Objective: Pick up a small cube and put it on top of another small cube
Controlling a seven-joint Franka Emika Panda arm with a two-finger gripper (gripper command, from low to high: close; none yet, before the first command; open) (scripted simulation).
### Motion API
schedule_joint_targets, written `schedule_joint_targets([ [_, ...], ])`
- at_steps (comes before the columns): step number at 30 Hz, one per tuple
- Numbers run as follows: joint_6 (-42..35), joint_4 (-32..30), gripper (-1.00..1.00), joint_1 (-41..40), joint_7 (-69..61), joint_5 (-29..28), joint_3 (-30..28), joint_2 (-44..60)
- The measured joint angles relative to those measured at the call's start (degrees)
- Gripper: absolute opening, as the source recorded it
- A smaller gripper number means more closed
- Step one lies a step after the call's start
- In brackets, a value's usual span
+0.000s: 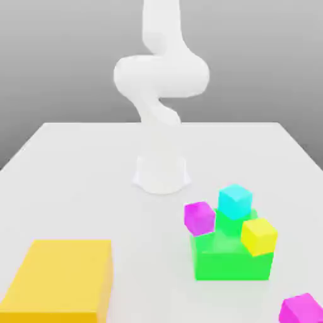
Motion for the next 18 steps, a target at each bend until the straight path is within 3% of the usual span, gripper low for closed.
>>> schedule_joint_targets([
  [18,8.0,4.0,0.00,1.9,11.2,-9.7,12.0,37.8],
])
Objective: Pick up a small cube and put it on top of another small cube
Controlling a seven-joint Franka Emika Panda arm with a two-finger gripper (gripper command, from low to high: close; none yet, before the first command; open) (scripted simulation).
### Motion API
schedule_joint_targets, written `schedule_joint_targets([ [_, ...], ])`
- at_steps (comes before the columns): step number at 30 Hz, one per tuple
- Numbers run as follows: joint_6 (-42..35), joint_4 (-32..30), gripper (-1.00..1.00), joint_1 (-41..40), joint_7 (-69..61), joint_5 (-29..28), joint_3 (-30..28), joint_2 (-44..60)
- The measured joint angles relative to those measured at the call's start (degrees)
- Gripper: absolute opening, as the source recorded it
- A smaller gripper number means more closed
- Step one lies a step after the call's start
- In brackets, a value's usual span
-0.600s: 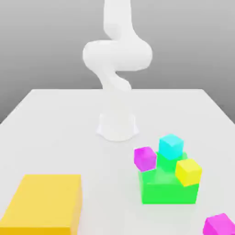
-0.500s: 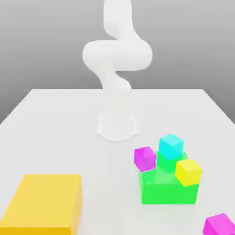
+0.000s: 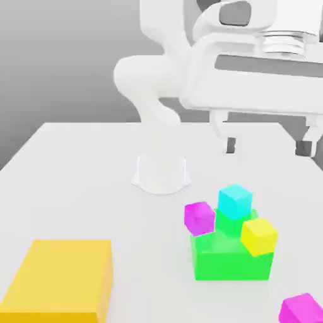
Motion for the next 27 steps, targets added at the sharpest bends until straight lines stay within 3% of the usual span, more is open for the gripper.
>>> schedule_joint_targets([
  [13,6.4,2.7,0.00,6.8,5.1,-2.8,2.6,26.2],
  [17,12.0,4.4,0.00,9.3,7.3,-5.7,0.1,34.5],
  [18,12.9,4.7,-1.00,9.7,7.7,-6.1,-0.5,35.7],
  [27,10.4,3.9,-1.00,8.8,6.5,-4.5,0.9,32.4],
])
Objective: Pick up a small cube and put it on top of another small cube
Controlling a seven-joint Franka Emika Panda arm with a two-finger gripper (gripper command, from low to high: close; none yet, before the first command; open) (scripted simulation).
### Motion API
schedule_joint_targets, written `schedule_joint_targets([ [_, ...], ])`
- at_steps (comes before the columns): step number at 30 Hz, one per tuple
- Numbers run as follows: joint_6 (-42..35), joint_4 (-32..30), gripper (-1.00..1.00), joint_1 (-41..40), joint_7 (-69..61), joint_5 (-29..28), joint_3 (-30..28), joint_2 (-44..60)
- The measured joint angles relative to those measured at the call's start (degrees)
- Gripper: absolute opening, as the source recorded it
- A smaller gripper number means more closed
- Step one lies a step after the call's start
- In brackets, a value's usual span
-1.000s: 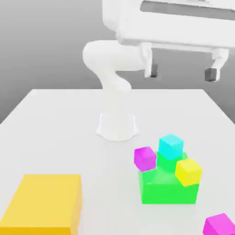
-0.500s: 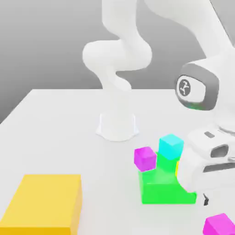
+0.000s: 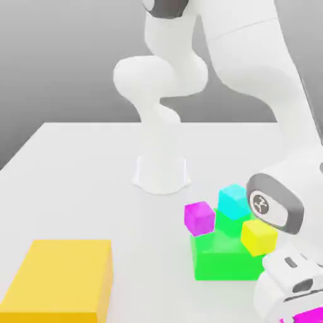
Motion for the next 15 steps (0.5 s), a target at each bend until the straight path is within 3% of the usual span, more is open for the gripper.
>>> schedule_joint_targets([
  [9,-8.1,-9.7,-1.00,-3.2,-11.5,4.3,4.2,-17.4],
  [15,-11.5,-17.8,-1.00,-3.2,-24.2,11.7,5.1,-29.9],
])
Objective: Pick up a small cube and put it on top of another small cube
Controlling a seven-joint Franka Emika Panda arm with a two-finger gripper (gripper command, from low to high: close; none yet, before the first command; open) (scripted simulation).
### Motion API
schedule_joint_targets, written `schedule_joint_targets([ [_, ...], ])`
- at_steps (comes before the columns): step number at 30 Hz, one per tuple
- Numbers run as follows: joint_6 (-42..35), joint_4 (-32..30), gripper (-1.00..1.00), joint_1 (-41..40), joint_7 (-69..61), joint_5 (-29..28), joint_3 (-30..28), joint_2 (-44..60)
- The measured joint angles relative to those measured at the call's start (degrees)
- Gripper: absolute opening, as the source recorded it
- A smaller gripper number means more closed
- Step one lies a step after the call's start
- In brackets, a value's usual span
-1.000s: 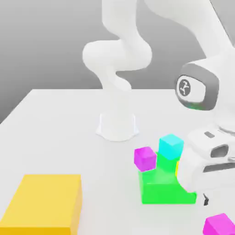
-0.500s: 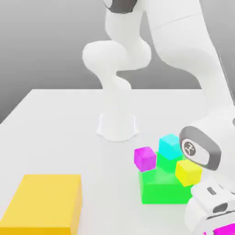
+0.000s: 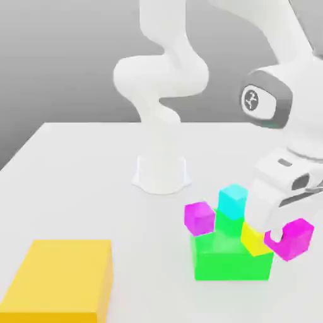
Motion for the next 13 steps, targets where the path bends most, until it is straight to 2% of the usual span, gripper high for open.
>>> schedule_joint_targets([
  [5,-2.8,-6.7,-1.00,2.6,-11.9,7.9,-2.1,-10.6],
  [9,4.6,-9.5,-1.00,2.5,-12.3,7.0,-1.8,-6.0],
  [10,6.7,-10.0,1.00,2.4,-11.7,6.2,-1.8,-4.3],
  [13,6.7,-10.0,1.00,2.4,-11.7,6.2,-1.8,-4.3],
])
